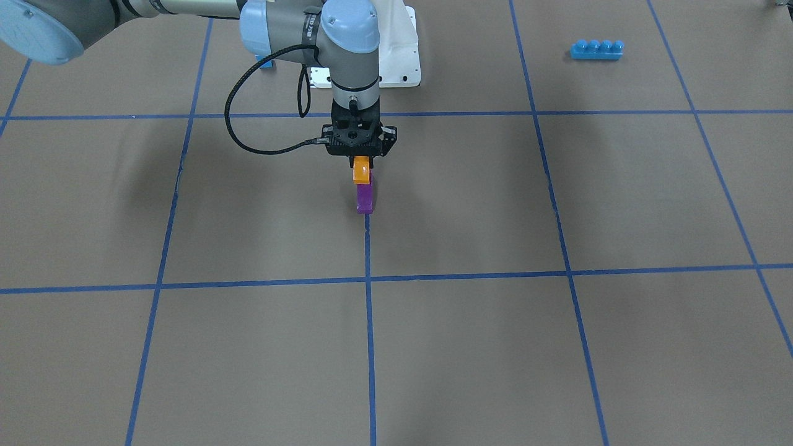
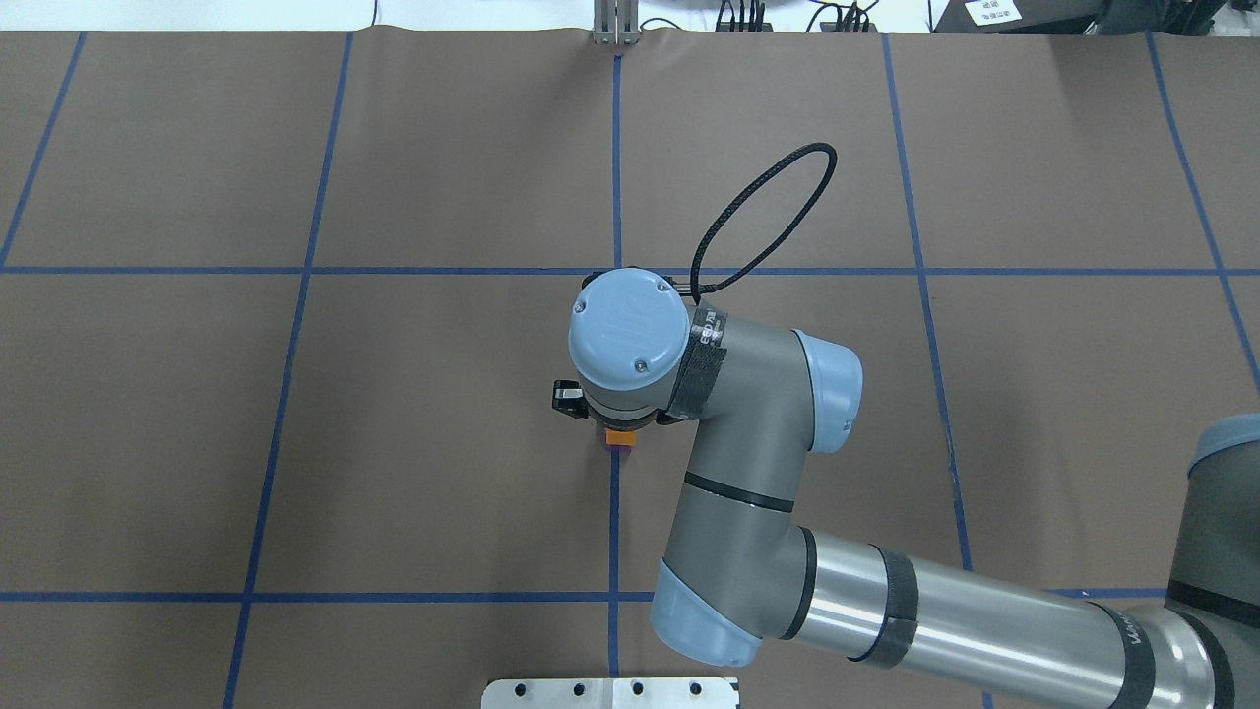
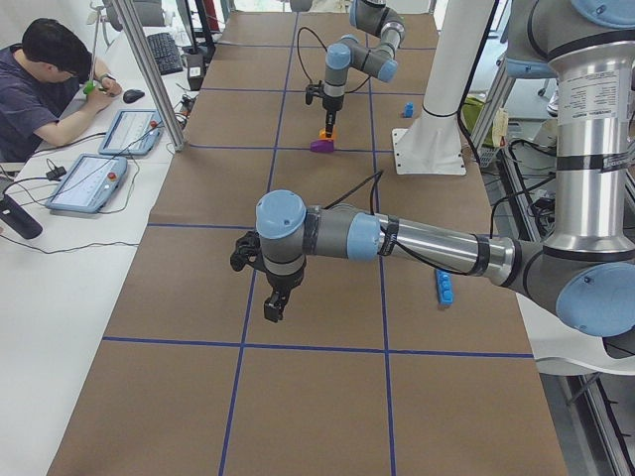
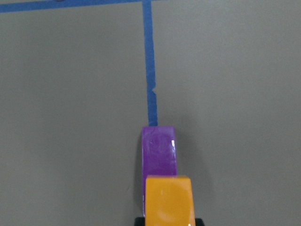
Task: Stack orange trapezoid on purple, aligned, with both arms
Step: 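Lower and align the orange block onto the purple block with the right gripper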
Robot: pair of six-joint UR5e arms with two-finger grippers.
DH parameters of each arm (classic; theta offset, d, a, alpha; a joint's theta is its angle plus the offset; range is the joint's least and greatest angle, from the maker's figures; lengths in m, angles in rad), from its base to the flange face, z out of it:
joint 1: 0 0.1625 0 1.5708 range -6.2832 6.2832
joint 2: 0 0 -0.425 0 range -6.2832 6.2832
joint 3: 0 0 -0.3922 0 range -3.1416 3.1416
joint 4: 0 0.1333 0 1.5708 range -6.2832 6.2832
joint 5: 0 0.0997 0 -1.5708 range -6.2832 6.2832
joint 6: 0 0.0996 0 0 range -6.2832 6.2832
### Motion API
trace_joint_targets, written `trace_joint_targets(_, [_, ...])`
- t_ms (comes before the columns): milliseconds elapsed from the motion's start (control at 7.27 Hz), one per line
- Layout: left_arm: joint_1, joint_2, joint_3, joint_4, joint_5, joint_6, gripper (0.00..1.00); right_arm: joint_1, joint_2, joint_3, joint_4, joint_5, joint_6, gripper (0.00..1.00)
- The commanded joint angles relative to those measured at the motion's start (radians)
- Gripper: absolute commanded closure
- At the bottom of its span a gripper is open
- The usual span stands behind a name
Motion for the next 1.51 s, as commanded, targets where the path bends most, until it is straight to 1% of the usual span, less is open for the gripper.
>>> trace_joint_targets(0, [0.000, 0.000, 0.001, 0.000, 0.000, 0.000, 0.00, 0.000, 0.001, -0.003, 0.000, 0.000, 0.000, 1.00])
trace_joint_targets(1101, [0.002, 0.000, 0.004, 0.000, -0.002, 0.000, 0.00, 0.000, 0.004, -0.023, 0.003, -0.014, -0.012, 1.00])
trace_joint_targets(1376, [0.002, -0.002, 0.005, 0.000, -0.002, 0.000, 0.00, -0.002, 0.001, -0.040, 0.047, -0.015, -0.037, 1.00])
